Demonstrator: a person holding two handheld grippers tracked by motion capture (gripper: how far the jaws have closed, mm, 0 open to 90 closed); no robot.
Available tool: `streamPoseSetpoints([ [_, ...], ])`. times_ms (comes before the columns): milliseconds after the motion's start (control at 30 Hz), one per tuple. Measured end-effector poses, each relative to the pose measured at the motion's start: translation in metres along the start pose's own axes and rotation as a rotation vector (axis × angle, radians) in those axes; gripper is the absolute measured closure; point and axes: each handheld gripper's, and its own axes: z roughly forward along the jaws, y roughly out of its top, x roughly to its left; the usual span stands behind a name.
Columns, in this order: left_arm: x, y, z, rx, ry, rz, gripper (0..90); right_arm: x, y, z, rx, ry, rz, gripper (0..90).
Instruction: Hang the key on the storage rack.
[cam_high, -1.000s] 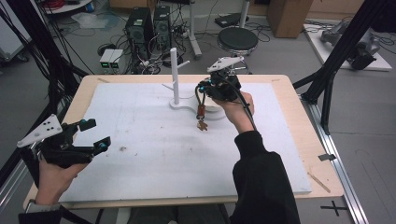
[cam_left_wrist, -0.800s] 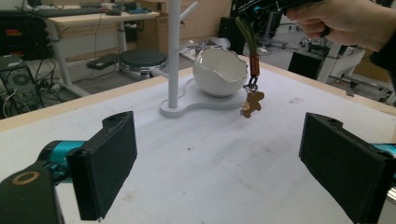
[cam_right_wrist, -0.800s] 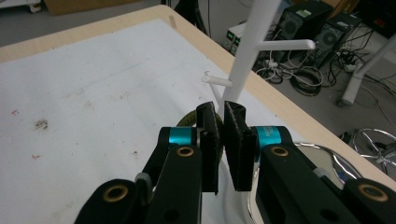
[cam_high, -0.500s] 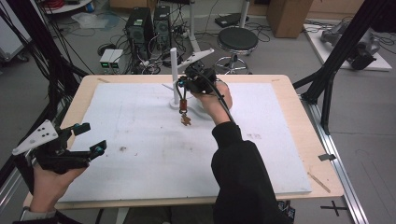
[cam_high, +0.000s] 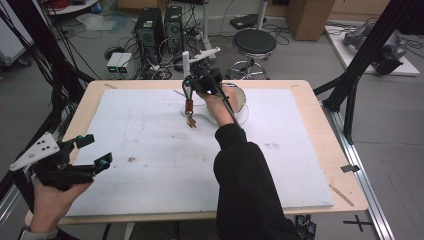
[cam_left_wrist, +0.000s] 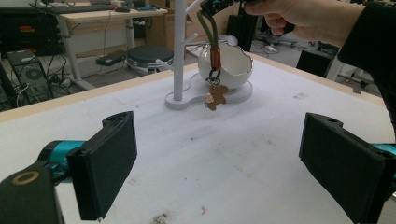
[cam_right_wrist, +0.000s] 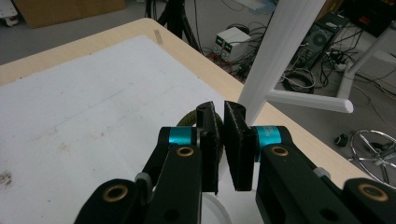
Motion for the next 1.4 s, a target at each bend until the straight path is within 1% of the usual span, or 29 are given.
streamPoseSetpoints([
  [100, -0.001, -0.001, 0.002, 0.006, 0.004, -0.002, 11.7, -0.001, 0.0, 0.007, 0.007, -0.007, -0.011, 84.9],
  [200, 0.0, -0.002, 0.002, 0.005, 0.01, 0.003, 11.7, -0.001, -0.001, 0.011, 0.011, -0.008, -0.01, 85.0],
  [233, 0.0, -0.002, 0.002, 0.005, 0.016, 0.001, 11.6, -0.004, -0.003, 0.016, 0.014, -0.008, -0.006, 84.9],
  [267, 0.0, -0.002, 0.002, 0.004, 0.018, -0.001, 11.6, -0.004, -0.003, 0.016, 0.014, -0.008, -0.006, 84.9],
  [333, 0.0, -0.003, 0.002, 0.006, 0.021, -0.006, 11.7, -0.008, -0.006, 0.024, 0.022, 0.0, 0.012, 84.9],
  [433, 0.001, -0.004, 0.0, 0.007, 0.019, -0.003, 11.7, -0.009, -0.008, 0.029, 0.027, 0.005, 0.017, 84.8],
  [500, 0.001, -0.004, -0.001, 0.007, 0.03, -0.005, 11.7, -0.009, -0.009, 0.033, 0.03, 0.006, 0.019, 84.7],
  [533, 0.001, -0.004, -0.002, 0.006, 0.034, -0.007, 11.7, -0.009, -0.009, 0.033, 0.028, 0.007, 0.028, 84.0],
  [567, 0.002, -0.004, -0.003, 0.002, 0.038, -0.01, 11.7, -0.009, -0.009, 0.033, 0.02, 0.007, 0.028, 82.5],
  [600, 0.002, -0.004, -0.005, 0.0, 0.044, -0.009, 11.7, -0.01, -0.009, 0.032, 0.01, 0.005, 0.04, 73.0],
  [633, 0.002, -0.004, -0.005, -0.001, 0.044, -0.004, 11.7, -0.01, -0.008, 0.03, -0.005, 0.002, 0.067, 59.7],
  [667, 0.002, -0.004, -0.006, -0.001, 0.041, -0.002, 11.7, -0.012, -0.009, 0.027, 0.0, 0.005, 0.082, 49.9],
  [700, 0.002, -0.004, -0.006, 0.0, 0.039, 0.0, 11.7, -0.012, -0.009, 0.027, 0.0, 0.005, 0.082, 49.9],
  [733, 0.001, -0.003, -0.006, -0.002, 0.038, 0.002, 11.7, -0.012, -0.009, 0.025, 0.01, -0.006, 0.079, 42.6],
  [767, 0.002, -0.002, -0.008, 0.002, 0.033, 0.004, 11.7, -0.014, -0.01, 0.02, 0.005, 0.006, 0.09, 32.8],
  [800, 0.002, -0.002, -0.008, 0.002, 0.033, 0.004, 11.7, -0.014, -0.01, 0.02, 0.005, 0.006, 0.09, 32.8],
  [900, 0.003, -0.001, -0.009, -0.006, 0.043, -0.002, 11.7, -0.014, -0.014, 0.01, -0.051, 0.015, 0.104, 16.2],
  [933, 0.004, -0.001, -0.009, -0.006, 0.038, -0.003, 11.7, -0.015, -0.016, 0.008, -0.063, 0.039, 0.113, 11.5],
  [967, 0.004, -0.001, -0.009, -0.006, 0.039, -0.006, 11.7, -0.015, -0.017, 0.005, -0.066, 0.047, 0.125, 10.5],
  [1000, 0.004, -0.001, -0.008, -0.003, 0.041, -0.004, 11.7, -0.016, -0.02, 0.002, -0.053, 0.063, 0.155, 10.4],
  [1033, 0.005, -0.001, -0.007, -0.002, 0.042, -0.002, 11.7, -0.016, -0.02, 0.002, -0.053, 0.063, 0.155, 10.4],
  [1100, 0.006, 0.0, -0.005, -0.006, 0.038, -0.006, 11.7, -0.019, -0.023, -0.002, -0.018, 0.1, 0.207, 10.4],
  [1133, 0.006, 0.001, -0.004, -0.006, 0.039, -0.005, 11.7, -0.02, -0.024, -0.005, -0.001, 0.105, 0.225, 10.4],
  [1200, 0.008, 0.002, -0.003, -0.004, 0.034, -0.001, 11.7, -0.023, -0.028, -0.013, 0.014, 0.109, 0.237, 10.4],
  [1233, 0.008, 0.002, -0.002, -0.002, 0.031, 0.0, 11.7, -0.023, -0.033, -0.019, -0.008, 0.107, 0.225, 10.4],
  [1267, 0.009, 0.002, -0.002, -0.001, 0.029, 0.001, 11.7, -0.025, -0.042, -0.034, -0.06, 0.098, 0.188, 10.4],
  [1300, 0.01, 0.002, -0.001, -0.003, 0.031, -0.001, 11.7, -0.026, -0.046, -0.04, -0.074, 0.089, 0.178, 10.4],
  [1333, 0.011, 0.002, 0.0, -0.006, 0.03, -0.006, 11.7, -0.026, -0.046, -0.04, -0.074, 0.089, 0.178, 10.4],
  [1400, 0.012, 0.004, 0.002, -0.01, 0.031, -0.012, 11.7, -0.031, -0.054, -0.053, -0.093, 0.089, 0.187, 10.4],
])
